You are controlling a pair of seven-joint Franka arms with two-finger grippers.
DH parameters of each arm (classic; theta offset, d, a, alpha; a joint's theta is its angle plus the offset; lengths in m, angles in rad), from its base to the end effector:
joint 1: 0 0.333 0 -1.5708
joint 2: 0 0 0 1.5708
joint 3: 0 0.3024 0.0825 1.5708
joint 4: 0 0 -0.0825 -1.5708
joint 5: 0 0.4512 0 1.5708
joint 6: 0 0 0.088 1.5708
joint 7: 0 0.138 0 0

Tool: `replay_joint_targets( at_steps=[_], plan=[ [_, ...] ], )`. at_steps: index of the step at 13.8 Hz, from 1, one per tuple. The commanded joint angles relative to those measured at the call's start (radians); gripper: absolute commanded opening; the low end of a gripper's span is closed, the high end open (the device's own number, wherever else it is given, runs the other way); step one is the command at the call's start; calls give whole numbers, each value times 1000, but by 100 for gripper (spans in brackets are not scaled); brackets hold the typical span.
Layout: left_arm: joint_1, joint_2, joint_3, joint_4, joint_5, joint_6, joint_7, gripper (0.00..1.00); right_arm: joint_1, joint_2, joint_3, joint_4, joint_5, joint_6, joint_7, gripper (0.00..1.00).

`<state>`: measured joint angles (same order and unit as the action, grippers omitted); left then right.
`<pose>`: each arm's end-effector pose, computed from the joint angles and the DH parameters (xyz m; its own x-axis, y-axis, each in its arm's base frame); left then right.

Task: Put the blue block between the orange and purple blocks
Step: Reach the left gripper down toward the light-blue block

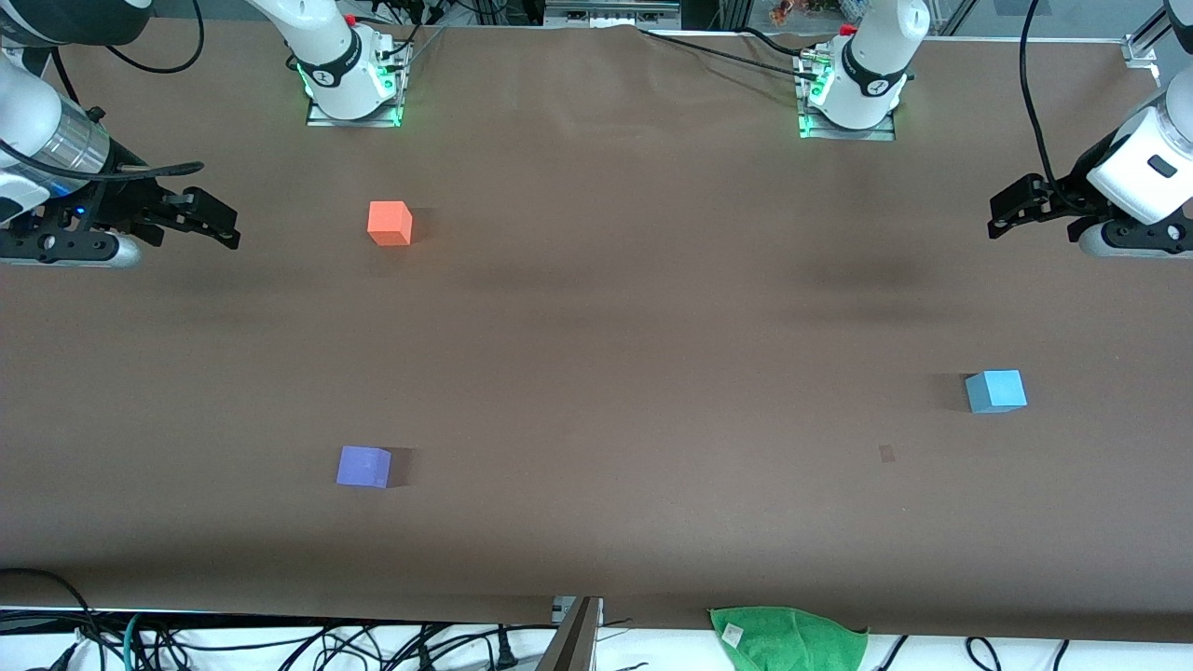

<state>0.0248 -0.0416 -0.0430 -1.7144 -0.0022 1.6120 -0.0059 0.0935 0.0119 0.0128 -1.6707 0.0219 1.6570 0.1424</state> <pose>0.6065 -0.0117 0.5316 0.9981 -0.0120 -0.0608 -0.0120 -0.9999 0.0000 0.6243 0.0694 0.5259 0.9989 -0.0380 -0.0285 -0.0385 -0.9991 -0.0181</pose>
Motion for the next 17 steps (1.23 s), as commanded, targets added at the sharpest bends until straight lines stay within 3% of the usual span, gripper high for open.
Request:
replay_joint_targets(
  at_steps=[1,17],
  plan=[
    [7,2,-2,7,-12,-11,14,100,-3,-9,9,-6,-3,-14,14,100],
    [29,121,2,90,2,-15,4,100,-9,-9,4,-6,0,-16,19,100]
  ],
)
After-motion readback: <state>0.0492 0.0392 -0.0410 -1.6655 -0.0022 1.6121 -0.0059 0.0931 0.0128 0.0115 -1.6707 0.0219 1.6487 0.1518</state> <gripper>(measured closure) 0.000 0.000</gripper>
